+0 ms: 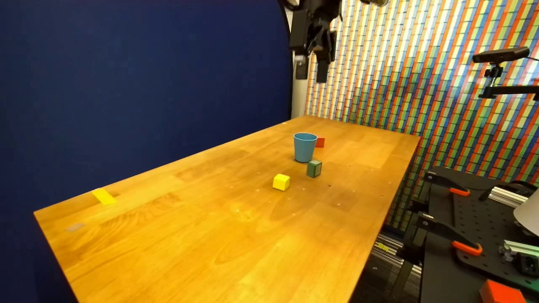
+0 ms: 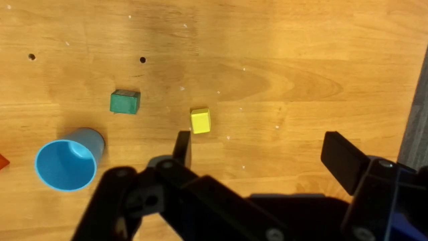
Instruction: Put the yellow block inside the blue cup
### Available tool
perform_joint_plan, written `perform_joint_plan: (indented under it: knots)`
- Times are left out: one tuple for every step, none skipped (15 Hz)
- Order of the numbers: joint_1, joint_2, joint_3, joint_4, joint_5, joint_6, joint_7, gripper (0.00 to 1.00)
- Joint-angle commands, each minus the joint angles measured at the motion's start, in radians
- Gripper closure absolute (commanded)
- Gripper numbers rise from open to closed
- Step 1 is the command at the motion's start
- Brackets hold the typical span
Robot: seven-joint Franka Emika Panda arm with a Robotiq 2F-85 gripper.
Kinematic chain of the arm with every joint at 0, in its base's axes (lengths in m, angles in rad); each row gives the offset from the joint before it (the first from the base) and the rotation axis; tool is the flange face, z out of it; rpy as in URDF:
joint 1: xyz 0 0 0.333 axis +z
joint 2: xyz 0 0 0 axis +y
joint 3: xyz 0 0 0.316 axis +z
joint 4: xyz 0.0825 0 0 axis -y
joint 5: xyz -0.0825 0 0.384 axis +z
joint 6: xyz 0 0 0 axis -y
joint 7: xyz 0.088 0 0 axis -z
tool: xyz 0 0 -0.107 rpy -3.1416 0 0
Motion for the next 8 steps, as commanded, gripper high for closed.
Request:
perform_joint_plan:
  knots:
    - [0.014,0.263,0.019,0.16,-0.073,0.028,0.076,0.0]
    - [0.024,0.329,0.015,0.192,-0.105,0.038,0.11,0.0]
    - [0.034,0.386,0.008,0.223,-0.121,0.04,0.124,0.0]
    - [0.044,0.439,0.0,0.254,-0.133,0.038,0.14,0.0]
    - [0.052,0.481,-0.008,0.274,-0.136,0.046,0.158,0.0]
    - [0.059,0.52,-0.017,0.297,-0.141,0.049,0.173,0.0]
    - [0.056,0.548,-0.021,0.312,-0.126,0.05,0.166,0.0]
    - [0.058,0.582,-0.029,0.335,-0.124,0.048,0.168,0.0]
